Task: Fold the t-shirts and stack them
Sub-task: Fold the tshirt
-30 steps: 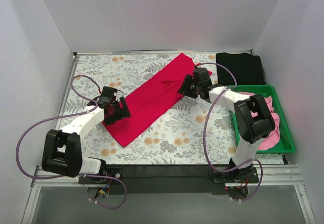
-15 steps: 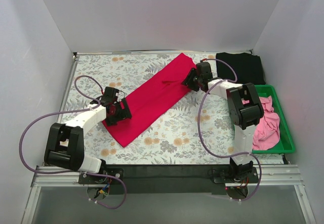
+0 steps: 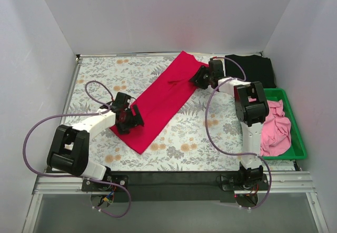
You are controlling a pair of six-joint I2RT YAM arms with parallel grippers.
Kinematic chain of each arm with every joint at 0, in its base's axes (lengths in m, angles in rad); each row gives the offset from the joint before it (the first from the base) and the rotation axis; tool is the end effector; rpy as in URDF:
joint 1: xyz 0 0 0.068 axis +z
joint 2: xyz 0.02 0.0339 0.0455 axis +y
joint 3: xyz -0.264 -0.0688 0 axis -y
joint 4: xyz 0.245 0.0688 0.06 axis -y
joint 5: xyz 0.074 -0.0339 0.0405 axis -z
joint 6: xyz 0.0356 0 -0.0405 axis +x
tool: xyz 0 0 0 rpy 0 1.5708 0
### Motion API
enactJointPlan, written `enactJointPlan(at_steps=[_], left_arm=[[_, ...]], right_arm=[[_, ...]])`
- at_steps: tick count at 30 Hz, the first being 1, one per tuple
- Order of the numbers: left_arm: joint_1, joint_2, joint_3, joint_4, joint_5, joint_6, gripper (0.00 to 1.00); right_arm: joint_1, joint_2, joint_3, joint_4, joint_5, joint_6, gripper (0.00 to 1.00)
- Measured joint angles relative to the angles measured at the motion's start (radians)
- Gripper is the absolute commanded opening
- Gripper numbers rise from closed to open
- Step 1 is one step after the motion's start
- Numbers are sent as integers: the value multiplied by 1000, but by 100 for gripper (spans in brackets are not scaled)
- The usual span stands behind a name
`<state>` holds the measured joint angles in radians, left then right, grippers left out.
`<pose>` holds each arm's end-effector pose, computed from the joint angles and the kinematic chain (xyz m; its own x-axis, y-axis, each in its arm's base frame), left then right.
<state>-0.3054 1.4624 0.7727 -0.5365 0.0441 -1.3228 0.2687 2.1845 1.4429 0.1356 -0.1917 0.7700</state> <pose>0.2433 -0.0784 0.1632 -0.5253 -0.8498 -0.0427 -0.7930 0.5071 -0.3377 0.4636 0.1347 0.1460 -0.6808 0.5214 -0.5145 0.0868 0.7549 0.6501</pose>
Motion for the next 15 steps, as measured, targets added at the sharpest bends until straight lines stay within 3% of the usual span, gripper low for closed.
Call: enactJointPlan(at_steps=[10, 15], left_arm=[[-300, 6, -33, 53, 199, -301, 72], [-403, 34, -21, 69, 232, -425, 73]], right_arm=[[-95, 47, 87, -47, -58, -130, 45], [-119, 46, 107, -89, -62, -219, 45]])
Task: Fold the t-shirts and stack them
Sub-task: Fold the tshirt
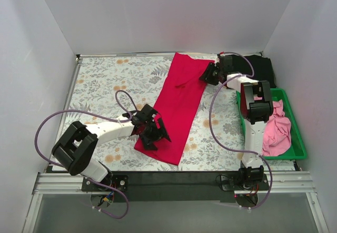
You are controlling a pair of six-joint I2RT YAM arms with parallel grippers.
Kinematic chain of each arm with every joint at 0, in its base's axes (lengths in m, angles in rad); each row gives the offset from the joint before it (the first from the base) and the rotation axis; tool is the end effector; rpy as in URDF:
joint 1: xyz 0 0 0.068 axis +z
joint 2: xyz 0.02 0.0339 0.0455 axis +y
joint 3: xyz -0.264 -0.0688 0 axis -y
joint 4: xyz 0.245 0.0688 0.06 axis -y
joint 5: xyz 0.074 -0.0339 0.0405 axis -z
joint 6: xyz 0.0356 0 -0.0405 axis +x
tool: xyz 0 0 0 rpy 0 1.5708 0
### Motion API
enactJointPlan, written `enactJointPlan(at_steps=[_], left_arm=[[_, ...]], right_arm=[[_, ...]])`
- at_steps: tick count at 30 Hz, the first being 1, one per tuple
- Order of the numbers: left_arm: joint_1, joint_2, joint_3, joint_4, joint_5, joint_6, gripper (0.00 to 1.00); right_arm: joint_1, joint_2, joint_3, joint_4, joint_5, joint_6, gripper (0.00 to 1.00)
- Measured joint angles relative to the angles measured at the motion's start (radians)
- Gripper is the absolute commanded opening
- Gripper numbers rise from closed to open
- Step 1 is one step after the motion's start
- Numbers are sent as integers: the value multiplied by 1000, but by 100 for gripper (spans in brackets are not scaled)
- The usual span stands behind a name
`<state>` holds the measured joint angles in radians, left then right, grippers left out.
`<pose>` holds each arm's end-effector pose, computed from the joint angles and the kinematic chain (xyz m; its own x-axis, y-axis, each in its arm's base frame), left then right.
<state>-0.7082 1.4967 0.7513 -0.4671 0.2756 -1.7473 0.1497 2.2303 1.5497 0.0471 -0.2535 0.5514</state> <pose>0.1905 -0.1759 0.1533 -0.5627 -0.7654 0.3125 -0.8229 0.4823 -0.3005 0.4905 0.0830 0.1504 -0.6789 0.4105 -0.6087 0.0134 0.8359 0.5487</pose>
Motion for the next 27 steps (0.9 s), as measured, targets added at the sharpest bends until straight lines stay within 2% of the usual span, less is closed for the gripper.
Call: enactJointPlan(at_steps=[7, 10, 14, 21, 27], left_arm=[[-66, -6, 31, -31, -40, -127, 75], [-67, -66, 43, -84, -112, -158, 76], [-32, -175, 79, -173, -214, -150, 76], [93, -303, 5, -276, -304, -48, 69], [107, -303, -57, -325, -317, 60, 63]], right_arm=[[-6, -49, -2, -109, 20, -129, 45], [-2, -147, -70, -162, 38, -177, 46], [35, -354, -198, -208, 62, -241, 46], [287, -700, -430, -306, 153, -326, 45], [527, -880, -683, -413, 188, -231, 42]])
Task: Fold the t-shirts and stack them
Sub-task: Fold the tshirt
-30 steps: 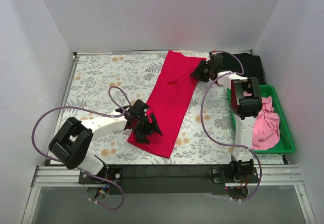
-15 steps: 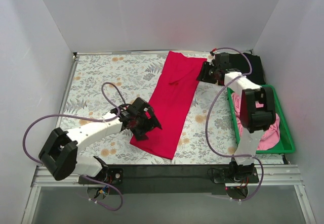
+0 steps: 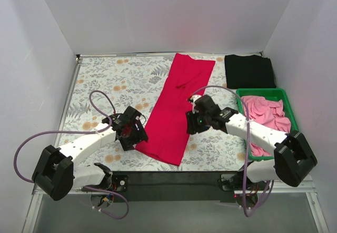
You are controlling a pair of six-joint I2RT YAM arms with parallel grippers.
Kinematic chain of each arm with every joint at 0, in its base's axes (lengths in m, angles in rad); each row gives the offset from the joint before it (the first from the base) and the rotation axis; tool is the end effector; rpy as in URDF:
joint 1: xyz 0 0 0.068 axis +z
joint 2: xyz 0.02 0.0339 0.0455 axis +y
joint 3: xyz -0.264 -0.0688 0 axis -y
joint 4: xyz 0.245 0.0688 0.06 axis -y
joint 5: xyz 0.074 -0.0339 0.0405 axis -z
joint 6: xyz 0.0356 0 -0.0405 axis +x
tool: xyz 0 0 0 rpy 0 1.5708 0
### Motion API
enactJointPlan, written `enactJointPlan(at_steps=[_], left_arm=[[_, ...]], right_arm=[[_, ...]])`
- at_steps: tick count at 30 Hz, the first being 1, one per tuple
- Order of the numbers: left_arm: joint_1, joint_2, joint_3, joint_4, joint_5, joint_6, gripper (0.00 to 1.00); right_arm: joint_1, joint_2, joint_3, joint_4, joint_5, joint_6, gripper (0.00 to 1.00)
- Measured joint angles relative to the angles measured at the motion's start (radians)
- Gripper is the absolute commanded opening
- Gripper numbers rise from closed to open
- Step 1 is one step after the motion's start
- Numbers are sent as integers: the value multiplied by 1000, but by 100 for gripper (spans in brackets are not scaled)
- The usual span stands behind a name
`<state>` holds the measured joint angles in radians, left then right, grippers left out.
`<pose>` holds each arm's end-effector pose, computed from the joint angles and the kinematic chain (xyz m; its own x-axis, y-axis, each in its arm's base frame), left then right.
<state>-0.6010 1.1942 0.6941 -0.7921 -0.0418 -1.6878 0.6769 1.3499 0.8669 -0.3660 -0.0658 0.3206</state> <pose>0.1632 -0.1101 0.1888 -0.4591 -0.8883 -0.0078 -0.8524 0.4430 -0.2778 0.2163 0.1768 0.2282 -0.7629 -0.2097 -0.6115 -0.4409 0.8605 0.2551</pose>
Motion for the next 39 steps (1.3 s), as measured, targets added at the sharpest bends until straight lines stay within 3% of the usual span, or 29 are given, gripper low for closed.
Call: enactJointPlan(at_steps=[6, 12, 18, 26, 33, 39], left_arm=[[0, 34, -12, 3, 9, 77, 60], [0, 31, -12, -13, 8, 120, 64], [0, -17, -40, -10, 26, 114, 69], [0, -76, -60, -25, 36, 124, 70], [2, -85, -77, 5, 148, 151, 70], [2, -89, -79, 17, 208, 155, 70]], right_arm=[[267, -8, -43, -51, 27, 156, 36], [413, 186, 74, -42, 56, 216, 31], [444, 300, 88, -29, 65, 246, 33], [446, 228, 21, -84, 116, 282, 34], [446, 158, -33, -177, 161, 310, 34], [446, 147, 34, -348, 202, 371, 37]])
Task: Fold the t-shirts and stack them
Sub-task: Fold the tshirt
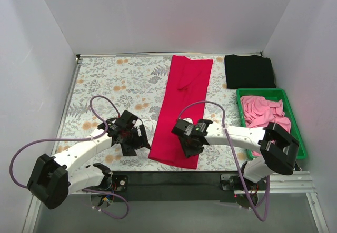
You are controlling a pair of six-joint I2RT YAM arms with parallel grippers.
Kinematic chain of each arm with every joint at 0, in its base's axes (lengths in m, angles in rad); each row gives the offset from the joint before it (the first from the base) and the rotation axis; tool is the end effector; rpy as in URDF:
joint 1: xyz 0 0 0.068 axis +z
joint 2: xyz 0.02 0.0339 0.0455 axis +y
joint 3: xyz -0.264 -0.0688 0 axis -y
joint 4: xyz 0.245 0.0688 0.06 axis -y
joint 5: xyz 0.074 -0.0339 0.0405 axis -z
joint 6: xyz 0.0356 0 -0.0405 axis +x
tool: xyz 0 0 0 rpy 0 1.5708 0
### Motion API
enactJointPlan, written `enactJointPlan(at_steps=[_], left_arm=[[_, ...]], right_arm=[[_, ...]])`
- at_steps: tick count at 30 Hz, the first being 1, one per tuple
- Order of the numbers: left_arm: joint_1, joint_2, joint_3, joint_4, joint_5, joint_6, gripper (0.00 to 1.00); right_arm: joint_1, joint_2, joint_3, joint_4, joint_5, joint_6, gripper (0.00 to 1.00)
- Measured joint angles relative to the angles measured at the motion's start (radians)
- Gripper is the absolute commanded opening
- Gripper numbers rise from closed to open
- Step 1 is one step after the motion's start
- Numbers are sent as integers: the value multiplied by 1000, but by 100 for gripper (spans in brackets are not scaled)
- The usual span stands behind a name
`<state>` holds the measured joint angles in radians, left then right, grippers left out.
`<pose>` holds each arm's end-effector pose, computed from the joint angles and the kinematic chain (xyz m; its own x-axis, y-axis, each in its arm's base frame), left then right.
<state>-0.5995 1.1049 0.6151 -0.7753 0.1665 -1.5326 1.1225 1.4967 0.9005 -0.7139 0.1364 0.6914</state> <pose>0.1442 -0.1057 0.1830 -0.6272 -0.7649 0.1464 -0.7639 0.5677 -0.3068 0.1192 0.2368 0.1833 -0.8822 -0.3768 -0.2823 -0.4091 0.9103 0.0631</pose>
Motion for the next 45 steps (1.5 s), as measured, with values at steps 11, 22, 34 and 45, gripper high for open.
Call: enactJointPlan(at_steps=[11, 22, 34, 45], left_arm=[[-55, 30, -21, 43, 30, 19, 62], [-92, 128, 21, 53, -22, 61, 59], [-119, 193, 22, 76, -39, 86, 49], [-132, 212, 29, 90, -34, 86, 48]], right_arm=[[-11, -225, -52, -78, 69, 323, 89], [-16, -257, -193, -36, 24, 515, 63], [-16, -247, -291, 94, -60, 605, 40], [-15, -247, -309, 135, -95, 638, 31]])
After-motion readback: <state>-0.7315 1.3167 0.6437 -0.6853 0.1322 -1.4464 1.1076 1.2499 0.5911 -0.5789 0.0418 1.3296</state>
